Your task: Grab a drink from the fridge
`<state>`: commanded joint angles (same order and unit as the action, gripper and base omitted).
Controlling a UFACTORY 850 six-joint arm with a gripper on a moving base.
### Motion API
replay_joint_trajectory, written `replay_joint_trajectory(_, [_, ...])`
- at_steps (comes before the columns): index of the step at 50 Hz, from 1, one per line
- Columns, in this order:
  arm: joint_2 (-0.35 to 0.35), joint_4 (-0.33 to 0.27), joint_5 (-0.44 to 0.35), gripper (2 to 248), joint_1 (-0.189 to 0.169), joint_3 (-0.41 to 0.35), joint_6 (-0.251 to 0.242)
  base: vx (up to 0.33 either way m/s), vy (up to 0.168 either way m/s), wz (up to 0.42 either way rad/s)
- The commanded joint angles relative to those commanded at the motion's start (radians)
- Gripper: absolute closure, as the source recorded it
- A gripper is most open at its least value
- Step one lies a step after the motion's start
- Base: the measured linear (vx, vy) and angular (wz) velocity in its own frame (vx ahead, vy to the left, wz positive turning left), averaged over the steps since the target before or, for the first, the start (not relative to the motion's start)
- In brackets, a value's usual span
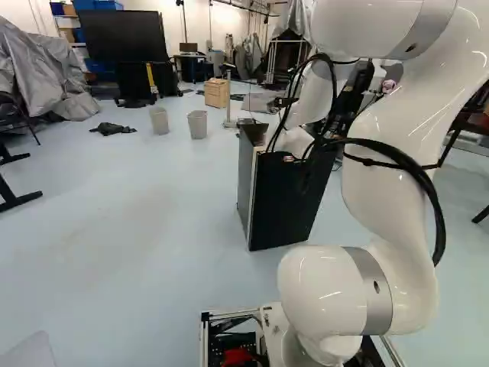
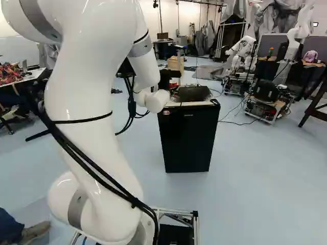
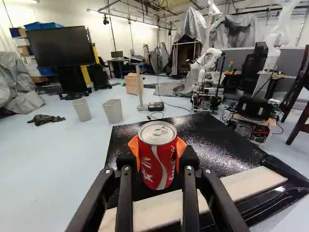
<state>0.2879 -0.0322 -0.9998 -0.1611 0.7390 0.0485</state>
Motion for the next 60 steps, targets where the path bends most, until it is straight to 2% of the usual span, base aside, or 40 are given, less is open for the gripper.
replay_joint_trajectory(27, [-0.127,0.007,0.029,156,0.036,-0.146,-0.011,0.0,0.0,0.0])
replay_joint_trajectory(60, [-0.358,0.02,0.08,156,0.102,-0.411,-0.031,0.0,0.0,0.0])
